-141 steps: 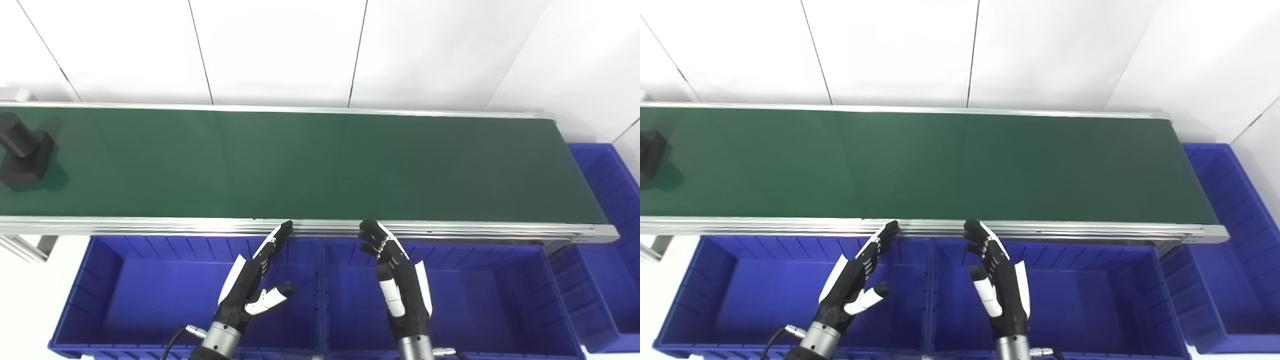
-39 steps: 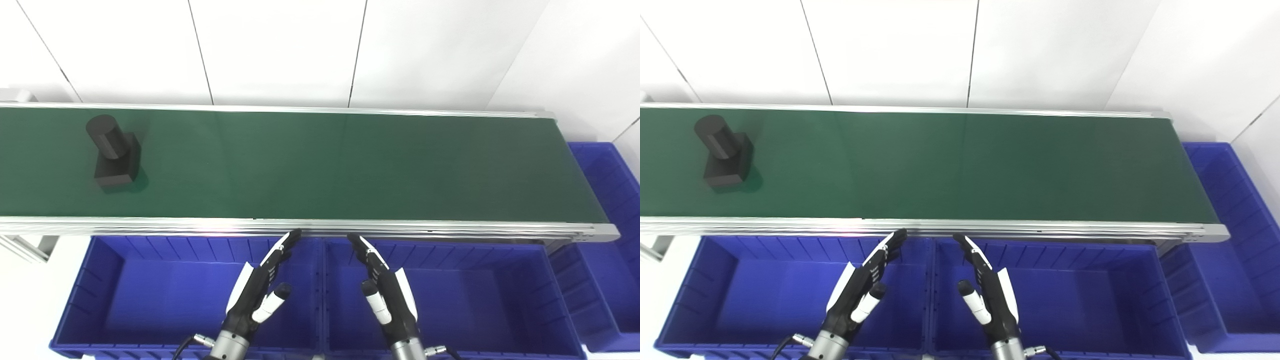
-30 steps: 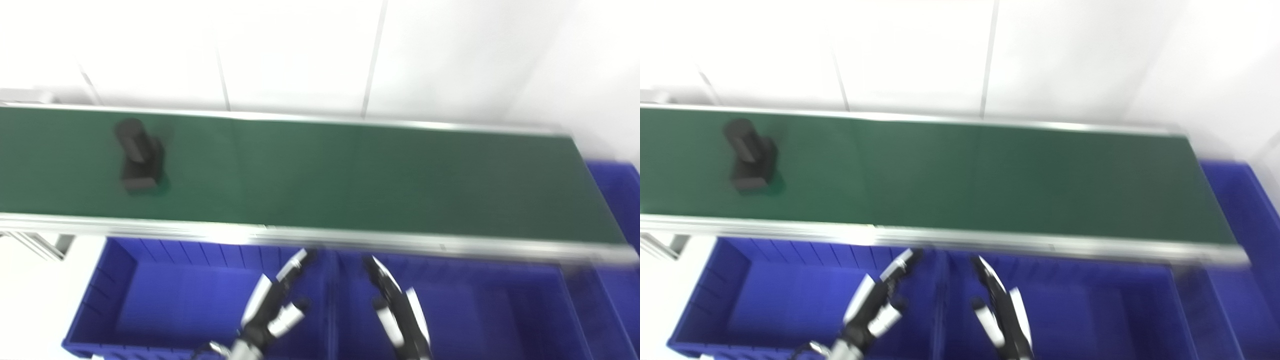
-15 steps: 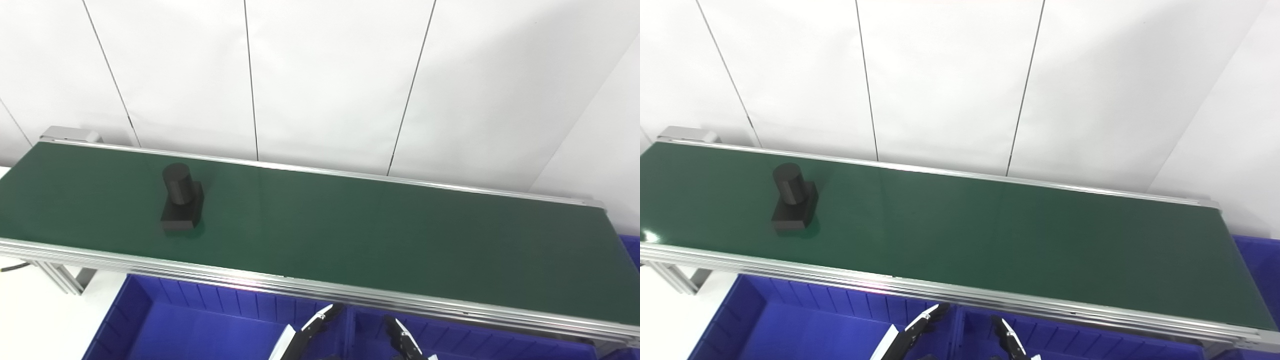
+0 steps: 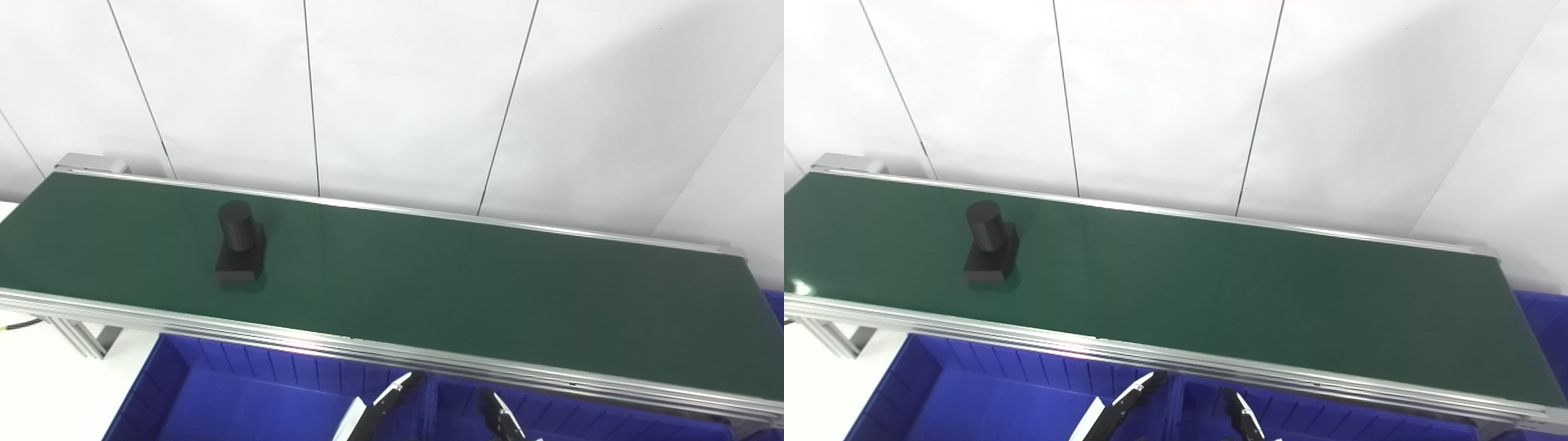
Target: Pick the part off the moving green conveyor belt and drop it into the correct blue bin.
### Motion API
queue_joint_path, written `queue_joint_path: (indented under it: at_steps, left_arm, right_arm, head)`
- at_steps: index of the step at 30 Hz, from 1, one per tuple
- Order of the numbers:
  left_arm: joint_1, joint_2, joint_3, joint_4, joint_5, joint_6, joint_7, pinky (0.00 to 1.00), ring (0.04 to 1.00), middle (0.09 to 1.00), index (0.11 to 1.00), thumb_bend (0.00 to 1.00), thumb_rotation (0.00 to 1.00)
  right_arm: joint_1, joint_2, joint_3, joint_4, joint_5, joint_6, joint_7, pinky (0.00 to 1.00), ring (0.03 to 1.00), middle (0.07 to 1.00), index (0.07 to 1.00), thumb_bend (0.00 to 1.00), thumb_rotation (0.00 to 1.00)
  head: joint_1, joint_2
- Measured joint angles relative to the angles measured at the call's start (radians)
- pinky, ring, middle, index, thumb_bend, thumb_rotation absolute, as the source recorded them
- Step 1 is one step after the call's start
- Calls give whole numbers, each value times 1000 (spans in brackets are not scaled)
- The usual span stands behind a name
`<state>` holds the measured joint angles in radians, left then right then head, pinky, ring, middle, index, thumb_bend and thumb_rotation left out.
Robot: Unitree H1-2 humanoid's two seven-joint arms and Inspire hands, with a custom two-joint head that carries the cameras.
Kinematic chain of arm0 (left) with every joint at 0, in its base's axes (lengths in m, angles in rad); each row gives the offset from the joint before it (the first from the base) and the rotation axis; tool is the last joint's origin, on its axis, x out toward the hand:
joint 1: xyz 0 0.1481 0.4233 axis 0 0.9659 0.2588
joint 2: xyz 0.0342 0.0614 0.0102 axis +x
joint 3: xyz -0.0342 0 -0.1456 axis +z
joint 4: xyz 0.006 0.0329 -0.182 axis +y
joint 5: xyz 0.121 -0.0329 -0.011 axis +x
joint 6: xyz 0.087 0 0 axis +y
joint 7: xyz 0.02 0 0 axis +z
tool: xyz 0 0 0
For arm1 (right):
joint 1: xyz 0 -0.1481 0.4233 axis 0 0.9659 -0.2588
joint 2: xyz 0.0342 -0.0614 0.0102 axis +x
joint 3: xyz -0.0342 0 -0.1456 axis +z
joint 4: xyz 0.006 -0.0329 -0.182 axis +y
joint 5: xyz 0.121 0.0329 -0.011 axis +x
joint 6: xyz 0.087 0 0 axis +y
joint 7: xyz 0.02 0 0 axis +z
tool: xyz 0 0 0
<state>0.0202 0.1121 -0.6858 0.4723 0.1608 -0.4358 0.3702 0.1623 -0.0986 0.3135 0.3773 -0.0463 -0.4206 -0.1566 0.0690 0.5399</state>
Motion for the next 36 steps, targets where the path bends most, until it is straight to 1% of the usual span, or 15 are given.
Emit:
queue_joint_path:
  at_steps: [7,8,10,11,14,16,19,23,24,25,26,30,32,33,36]
  left_arm:
    - [-7,-10,-6,3,0,0,3,892,912,907,908,904,985]
    - [-8,-11,-8,3,1,0,7,894,912,906,909,894,988]
    - [-11,-12,-11,3,1,0,15,899,916,909,912,894,990]
    - [-11,-12,-11,3,1,0,16,902,918,911,912,892,989]
    - [-12,-10,-12,3,1,0,17,908,921,915,915,888,992]
    - [-12,-9,-15,3,1,0,17,909,922,916,914,883,990]
    - [-12,-7,-19,3,0,0,18,906,923,914,915,890,991]
    - [-12,-7,-20,3,0,0,18,914,922,915,918,893,1000]
    - [-12,-7,-20,3,0,0,19,914,922,915,918,891,1000]
    - [-12,-7,-20,3,0,0,19,912,922,916,921,890,998]
    - [-12,-7,-19,4,0,0,18,910,923,916,924,887,996]
    - [-12,-7,-18,5,-17,0,16,917,932,920,931,885,997]
    - [-12,-6,-18,4,-17,0,16,919,935,925,934,887,1000]
    - [-12,-6,-18,3,-17,0,16,927,940,928,935,876,997]
    - [-11,-5,-10,-7,-25,0,1,947,948,930,940,872,976]
  right_arm:
    - [46,-7,-31,-147,32,-2,83,849,872,896,920,837,923]
    - [52,-8,-35,-168,35,-2,96,837,865,889,915,847,894]
    - [66,-8,-43,-221,45,-4,124,823,853,876,908,859,871]
    - [72,-7,-47,-252,54,-4,141,816,842,860,900,885,849]
    - [83,-3,-56,-335,64,-8,174,799,820,836,888,894,834]
    - [85,1,-57,-383,60,-9,184,782,805,826,876,905,836]
    - [85,11,-55,-450,48,-11,189,730,771,805,846,932,845]
    - [79,22,-51,-527,29,-12,194,720,761,798,838,933,846]
    - [74,23,-50,-537,28,-12,198,720,760,798,838,933,846]
    - [65,24,-50,-542,27,-12,199,709,753,794,847,948,843]
    - [58,26,-50,-546,26,-12,198,707,753,798,863,948,841]
    - [10,57,-71,-542,35,-12,195,711,755,812,887,931,810]
    - [-22,79,-89,-515,57,-13,194,725,766,830,902,927,793]
    - [-36,88,-98,-499,66,-13,194,733,772,834,908,924,781]
    - [-79,106,-124,-452,104,-13,194,750,786,851,916,889,763]
  head:
    - [2,3]
    - [-1,5]
    - [-2,5]
    - [-14,9]
    - [-23,8]
    - [-37,9]
    - [-41,12]
    - [-44,14]
    - [-58,0]
    - [-58,0]
    - [-80,-8]
    - [-107,-8]
    - [-110,6]
    - [-124,21]
    - [-136,26]
